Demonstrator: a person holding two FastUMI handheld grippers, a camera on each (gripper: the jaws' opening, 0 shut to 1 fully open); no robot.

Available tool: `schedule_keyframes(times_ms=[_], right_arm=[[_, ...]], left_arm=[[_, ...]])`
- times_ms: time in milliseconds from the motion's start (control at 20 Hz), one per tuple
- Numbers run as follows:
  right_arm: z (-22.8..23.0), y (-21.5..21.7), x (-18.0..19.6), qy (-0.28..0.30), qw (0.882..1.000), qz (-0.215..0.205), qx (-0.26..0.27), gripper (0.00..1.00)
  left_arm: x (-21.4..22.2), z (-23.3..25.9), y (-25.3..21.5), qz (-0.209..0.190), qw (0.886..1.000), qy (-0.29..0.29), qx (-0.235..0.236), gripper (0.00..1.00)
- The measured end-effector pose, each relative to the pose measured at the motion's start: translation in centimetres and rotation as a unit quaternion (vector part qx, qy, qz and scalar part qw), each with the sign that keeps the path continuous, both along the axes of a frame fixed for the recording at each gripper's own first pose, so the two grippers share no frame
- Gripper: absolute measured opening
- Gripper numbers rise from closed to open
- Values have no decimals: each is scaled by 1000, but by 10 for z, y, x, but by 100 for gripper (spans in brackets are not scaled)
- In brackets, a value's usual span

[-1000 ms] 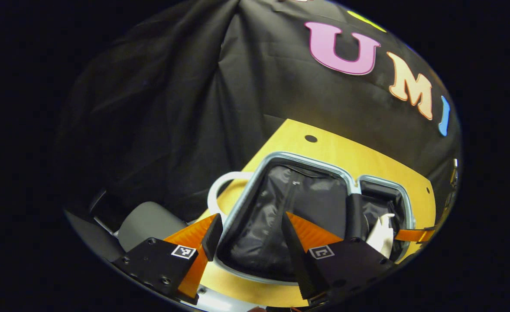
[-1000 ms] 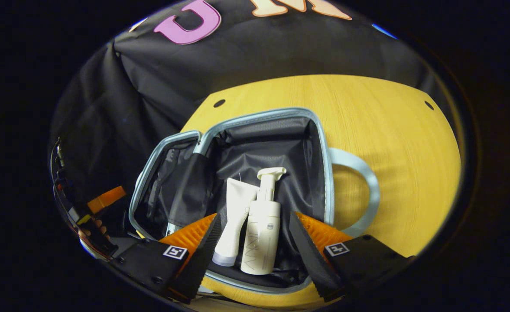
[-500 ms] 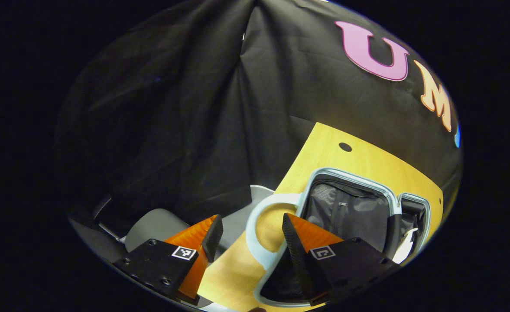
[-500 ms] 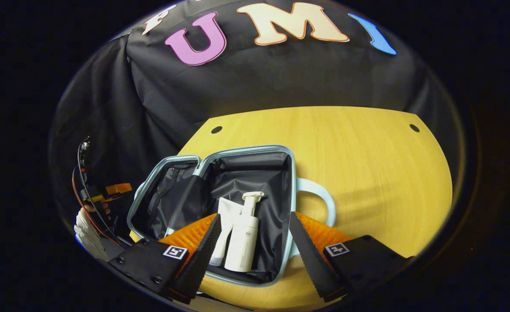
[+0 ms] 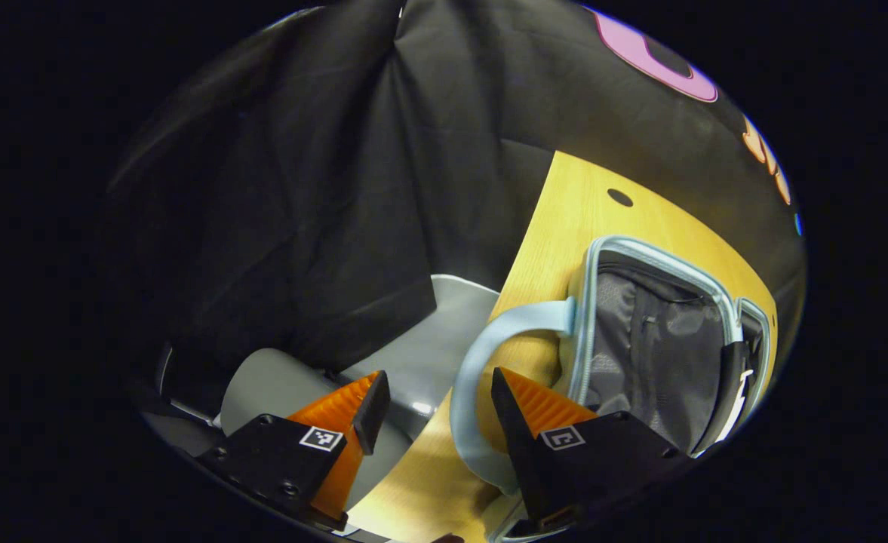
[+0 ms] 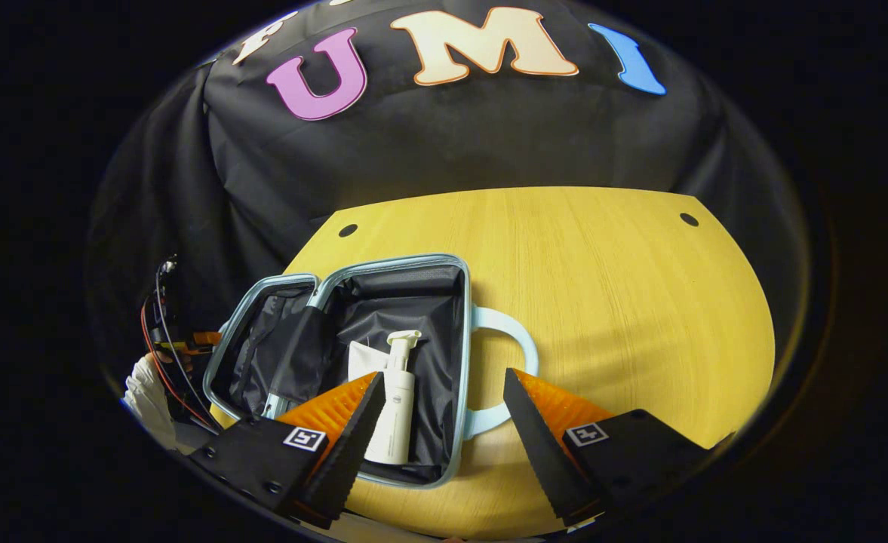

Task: First open the suitcase, pack the skin care products into it, and then close the suitcase.

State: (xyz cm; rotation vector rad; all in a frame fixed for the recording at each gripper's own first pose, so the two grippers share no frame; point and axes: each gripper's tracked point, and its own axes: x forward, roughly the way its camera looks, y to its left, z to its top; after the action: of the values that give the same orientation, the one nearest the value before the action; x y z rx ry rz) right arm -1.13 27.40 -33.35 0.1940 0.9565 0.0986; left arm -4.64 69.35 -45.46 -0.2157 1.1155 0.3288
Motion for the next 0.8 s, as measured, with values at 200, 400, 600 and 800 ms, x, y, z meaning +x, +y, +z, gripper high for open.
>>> schedule_keyframes(times_ms=[200,400,600,800], right_arm=[[4,-17,-5,-4,1000,-12,-14,97],[9,-28,-11,-7,1000,-22,-13,98],[15,-35,-13,-18,1000,-19,-8,99],[17,-37,-13,-20,1000,-5,6,97]], left_arm=[[1,-9,-8,-11,999,9,-32,74],[1,-15,-23,-10,998,24,-55,17],[7,28,-33,-27,998,-1,-57,3],[16,93,-38,-64,996,-49,-25,0]])
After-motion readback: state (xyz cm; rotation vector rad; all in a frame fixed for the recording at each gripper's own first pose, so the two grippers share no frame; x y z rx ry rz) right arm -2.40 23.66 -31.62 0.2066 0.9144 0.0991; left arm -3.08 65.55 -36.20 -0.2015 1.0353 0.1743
